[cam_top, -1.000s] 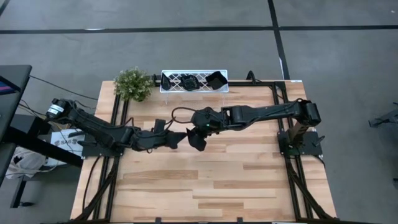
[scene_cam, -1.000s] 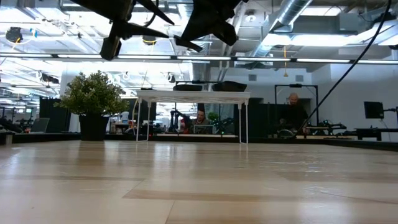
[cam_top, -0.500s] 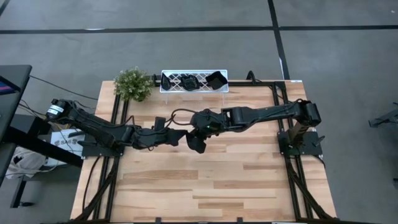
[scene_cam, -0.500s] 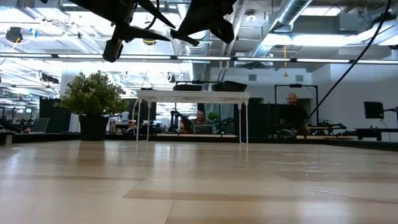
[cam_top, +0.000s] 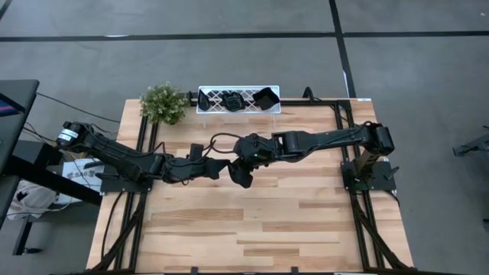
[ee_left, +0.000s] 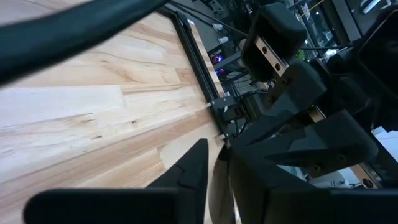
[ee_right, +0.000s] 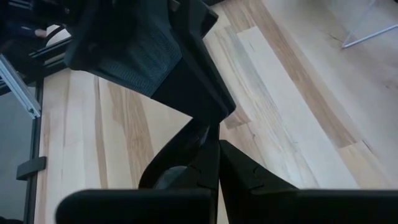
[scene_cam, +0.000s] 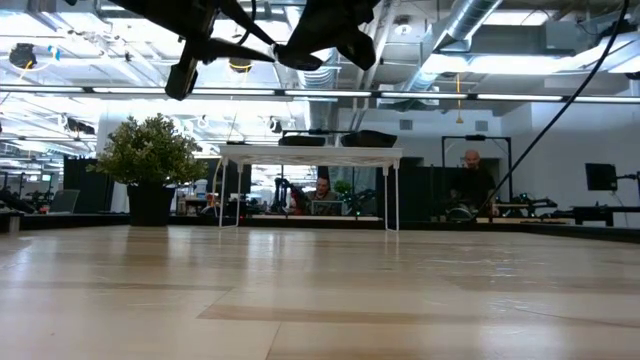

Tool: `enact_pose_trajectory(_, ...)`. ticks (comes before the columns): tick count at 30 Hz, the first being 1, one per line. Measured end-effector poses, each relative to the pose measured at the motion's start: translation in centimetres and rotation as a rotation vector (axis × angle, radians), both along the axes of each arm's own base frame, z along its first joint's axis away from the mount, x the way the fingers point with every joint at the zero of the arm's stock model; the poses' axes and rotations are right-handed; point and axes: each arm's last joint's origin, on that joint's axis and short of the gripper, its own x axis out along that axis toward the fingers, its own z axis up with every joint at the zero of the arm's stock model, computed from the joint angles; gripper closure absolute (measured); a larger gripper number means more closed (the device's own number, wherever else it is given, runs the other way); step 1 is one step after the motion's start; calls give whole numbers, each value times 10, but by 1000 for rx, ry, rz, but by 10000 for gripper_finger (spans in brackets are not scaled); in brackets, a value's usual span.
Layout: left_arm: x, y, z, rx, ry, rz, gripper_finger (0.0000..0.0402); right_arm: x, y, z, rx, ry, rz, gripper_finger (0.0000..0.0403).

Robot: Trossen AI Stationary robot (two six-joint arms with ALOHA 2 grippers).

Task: Pick & Place Mini shaped plates
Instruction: Stack the drop shaped plate on the top of the drop shaped plates on the shelf

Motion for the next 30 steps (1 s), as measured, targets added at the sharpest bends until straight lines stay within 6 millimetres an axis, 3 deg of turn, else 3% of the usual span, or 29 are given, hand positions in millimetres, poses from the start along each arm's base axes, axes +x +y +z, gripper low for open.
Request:
enact_pose_trajectory(11,0,0,0,-1,-4,0,381,0,0,0,2,1,-1,403)
enact_pose_trajectory(30,0,0,0,24,7,-11,377,0,0,0,15,1,-13,403)
